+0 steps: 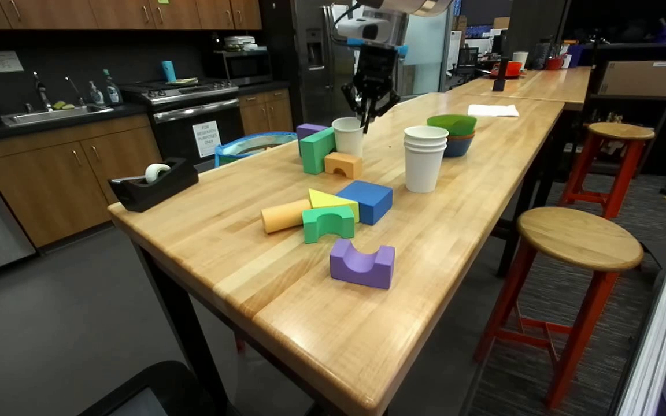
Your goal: Stack up the white paper cups
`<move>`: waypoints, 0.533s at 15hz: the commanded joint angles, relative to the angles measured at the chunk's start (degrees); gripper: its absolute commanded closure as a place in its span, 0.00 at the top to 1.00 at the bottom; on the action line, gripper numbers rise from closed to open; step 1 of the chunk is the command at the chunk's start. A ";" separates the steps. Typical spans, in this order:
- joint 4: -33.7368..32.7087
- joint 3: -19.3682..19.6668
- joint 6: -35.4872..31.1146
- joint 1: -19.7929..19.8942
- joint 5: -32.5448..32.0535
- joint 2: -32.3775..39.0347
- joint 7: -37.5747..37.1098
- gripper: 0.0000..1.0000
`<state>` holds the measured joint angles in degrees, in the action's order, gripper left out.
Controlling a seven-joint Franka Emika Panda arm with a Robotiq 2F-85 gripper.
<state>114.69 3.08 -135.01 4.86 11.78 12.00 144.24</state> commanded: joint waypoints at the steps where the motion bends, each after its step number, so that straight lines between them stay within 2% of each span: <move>1: 0.80 -0.86 1.89 0.68 -2.11 -3.80 -1.96 0.01; 8: 3.76 0.04 6.80 0.14 -3.00 -14.13 -2.98 0.01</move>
<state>115.15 3.04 -130.60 4.86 10.76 4.33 142.92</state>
